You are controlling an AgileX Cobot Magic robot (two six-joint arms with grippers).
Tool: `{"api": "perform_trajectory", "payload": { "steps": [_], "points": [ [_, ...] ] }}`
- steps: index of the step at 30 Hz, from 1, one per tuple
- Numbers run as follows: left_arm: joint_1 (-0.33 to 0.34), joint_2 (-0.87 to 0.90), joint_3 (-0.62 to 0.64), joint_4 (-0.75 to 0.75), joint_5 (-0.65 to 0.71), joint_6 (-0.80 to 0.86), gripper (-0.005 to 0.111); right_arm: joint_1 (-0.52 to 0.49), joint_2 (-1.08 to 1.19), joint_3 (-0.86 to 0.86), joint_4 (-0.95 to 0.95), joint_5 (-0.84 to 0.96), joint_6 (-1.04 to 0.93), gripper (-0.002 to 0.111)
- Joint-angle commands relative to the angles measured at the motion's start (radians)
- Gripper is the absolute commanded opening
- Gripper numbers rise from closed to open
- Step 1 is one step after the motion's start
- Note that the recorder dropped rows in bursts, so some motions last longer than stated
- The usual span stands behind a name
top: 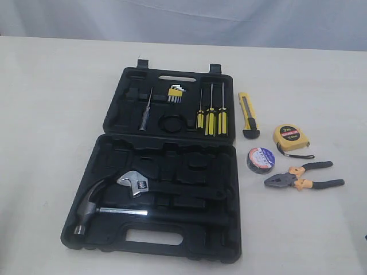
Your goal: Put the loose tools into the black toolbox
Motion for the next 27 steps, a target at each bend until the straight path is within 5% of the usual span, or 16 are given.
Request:
{"api": "perform_trajectory", "payload": {
  "steps": [1, 5, 12, 21, 27],
  "points": [
    [-0.006, 0.004, -0.005, -0.008, 0.003, 0.000, 0.000, -0.004, -0.005, 0.001, 0.050, -0.134, 0.060, 0.000],
    [-0.006, 0.004, -0.005, -0.008, 0.003, 0.000, 0.000, -0.004, -0.005, 0.001, 0.225, -0.108, 0.210, 0.000],
    [-0.006, 0.004, -0.005, -0.008, 0.003, 0.000, 0.000, -0.004, 0.097, -0.180, 0.235, 0.100, 0.201, 0.000],
    [-0.006, 0.004, -0.005, -0.008, 0.003, 0.000, 0.000, -0.004, 0.599, -0.725, 0.186, 0.695, 0.007, 0.000],
    [-0.006, 0.004, -0.005, -0.008, 0.003, 0.000, 0.000, 0.087, 0.984, -1.136, 0.197, 1.057, -0.093, 0.000]
  ]
}}
